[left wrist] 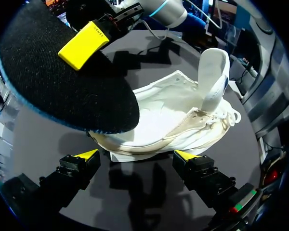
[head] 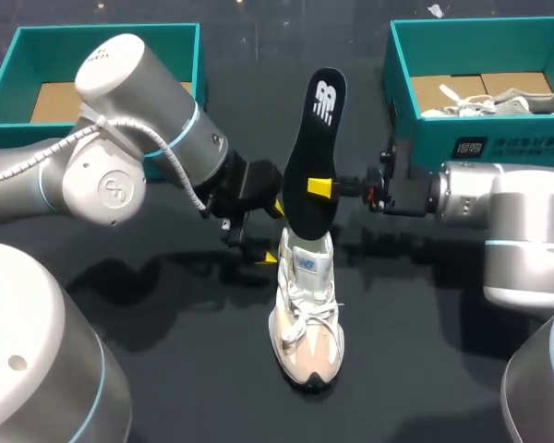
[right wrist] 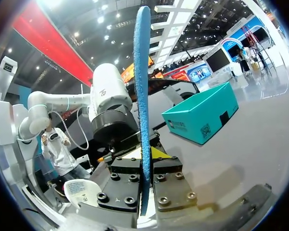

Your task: Take the shoe out of the shoebox, open the shoe tongue, remove and reinsert the insole, then place the shoe into the shoebox

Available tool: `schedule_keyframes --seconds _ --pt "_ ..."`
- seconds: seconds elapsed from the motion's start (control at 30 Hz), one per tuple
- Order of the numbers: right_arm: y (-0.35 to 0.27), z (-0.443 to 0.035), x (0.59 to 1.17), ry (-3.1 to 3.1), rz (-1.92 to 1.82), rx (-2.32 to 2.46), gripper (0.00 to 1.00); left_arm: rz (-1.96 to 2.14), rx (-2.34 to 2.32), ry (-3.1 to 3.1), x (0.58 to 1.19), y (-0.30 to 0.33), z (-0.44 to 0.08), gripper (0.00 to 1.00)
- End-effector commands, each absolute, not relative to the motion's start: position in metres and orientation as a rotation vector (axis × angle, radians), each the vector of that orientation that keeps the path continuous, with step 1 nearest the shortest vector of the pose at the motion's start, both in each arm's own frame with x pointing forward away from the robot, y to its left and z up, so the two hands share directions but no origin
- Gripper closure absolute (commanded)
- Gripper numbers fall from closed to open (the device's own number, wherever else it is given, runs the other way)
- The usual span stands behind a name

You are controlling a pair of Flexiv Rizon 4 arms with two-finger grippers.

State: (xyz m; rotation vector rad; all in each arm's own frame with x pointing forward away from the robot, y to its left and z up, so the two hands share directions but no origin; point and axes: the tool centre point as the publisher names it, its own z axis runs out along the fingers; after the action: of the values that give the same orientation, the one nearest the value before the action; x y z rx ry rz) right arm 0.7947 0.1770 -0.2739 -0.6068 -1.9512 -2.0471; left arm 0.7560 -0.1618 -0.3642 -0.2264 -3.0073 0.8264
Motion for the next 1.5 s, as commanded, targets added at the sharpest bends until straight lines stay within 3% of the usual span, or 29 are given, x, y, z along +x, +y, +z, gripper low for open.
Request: schedule_keyframes --seconds 0.03,1.5 --pt "0.18 -0.275 0.795 -1.96 -2.047 -0.602 1.0 0.828 -0.226 -3.008 0.756 -0.162 -0.366 0.0" --pt "0.18 -0.298 0.774 -2.059 -2.043 -0.625 1.0 0.828 -0.226 -3.008 0.756 -0.162 -0.366 0.0"
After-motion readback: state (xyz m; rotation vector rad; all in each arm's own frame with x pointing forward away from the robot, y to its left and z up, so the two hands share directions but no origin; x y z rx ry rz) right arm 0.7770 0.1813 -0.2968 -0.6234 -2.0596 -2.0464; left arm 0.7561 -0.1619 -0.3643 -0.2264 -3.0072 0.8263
